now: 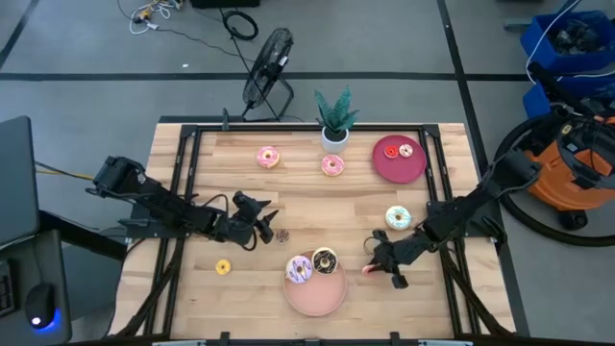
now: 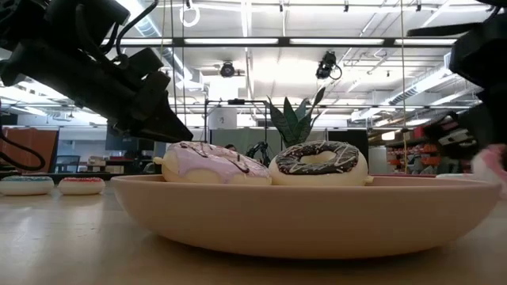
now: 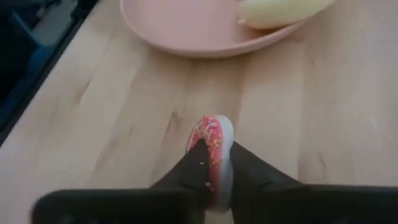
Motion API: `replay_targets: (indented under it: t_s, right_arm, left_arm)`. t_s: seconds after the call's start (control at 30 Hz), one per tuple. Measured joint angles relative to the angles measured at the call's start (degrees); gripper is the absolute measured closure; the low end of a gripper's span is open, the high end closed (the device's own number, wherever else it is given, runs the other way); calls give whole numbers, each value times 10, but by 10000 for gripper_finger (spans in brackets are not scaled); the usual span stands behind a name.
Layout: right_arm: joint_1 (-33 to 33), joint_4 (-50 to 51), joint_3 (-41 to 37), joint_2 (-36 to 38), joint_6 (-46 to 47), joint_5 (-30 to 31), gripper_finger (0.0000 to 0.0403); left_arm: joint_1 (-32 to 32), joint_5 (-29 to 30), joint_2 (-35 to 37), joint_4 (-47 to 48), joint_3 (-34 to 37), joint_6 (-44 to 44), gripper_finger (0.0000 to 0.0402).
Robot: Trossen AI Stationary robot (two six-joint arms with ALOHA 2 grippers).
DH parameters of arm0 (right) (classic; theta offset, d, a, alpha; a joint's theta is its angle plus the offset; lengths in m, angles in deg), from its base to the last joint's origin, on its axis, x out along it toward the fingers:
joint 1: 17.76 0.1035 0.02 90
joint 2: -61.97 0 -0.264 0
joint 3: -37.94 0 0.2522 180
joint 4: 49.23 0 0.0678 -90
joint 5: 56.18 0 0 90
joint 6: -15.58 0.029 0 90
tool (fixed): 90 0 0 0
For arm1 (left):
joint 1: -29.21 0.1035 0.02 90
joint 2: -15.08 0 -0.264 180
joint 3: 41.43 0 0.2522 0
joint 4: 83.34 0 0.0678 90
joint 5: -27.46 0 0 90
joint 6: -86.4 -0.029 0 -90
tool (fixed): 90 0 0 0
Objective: Pick & Place donuts
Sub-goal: Put the small pink donut on the red plate
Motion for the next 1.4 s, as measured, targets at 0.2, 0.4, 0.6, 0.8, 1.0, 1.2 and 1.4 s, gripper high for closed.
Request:
replay_targets:
  t_s: [0.2, 0.4, 0.6, 0.8, 1.0, 1.2, 1.4]
  right_arm:
    - [-63, 102, 5, 89, 26, 72, 386]
    - [-241, 271, 20, 180, 24, 107, 384]
    - [-464, 308, 24, 213, -22, 105, 384]
    - [-657, 262, 25, 192, -63, 75, 384]
    - [-779, 164, 25, 143, -82, -15, 384]
    - [-824, 114, 25, 74, -86, -74, 385]
    - [-828, 105, 57, 33, -89, -76, 385]
  left_arm:
    - [-22, 25, -25, -4, -1, 2, 207]
    - [-30, 95, -85, -12, 0, 14, 207]
    - [-29, 115, -120, -14, 0, 35, 207]
    - [-29, 122, -121, -15, 0, 34, 207]
    - [-29, 123, -121, -14, 0, 34, 207]
    - [-32, 123, -121, -14, 0, 34, 207]
    - [-32, 123, -121, -15, 0, 34, 207]
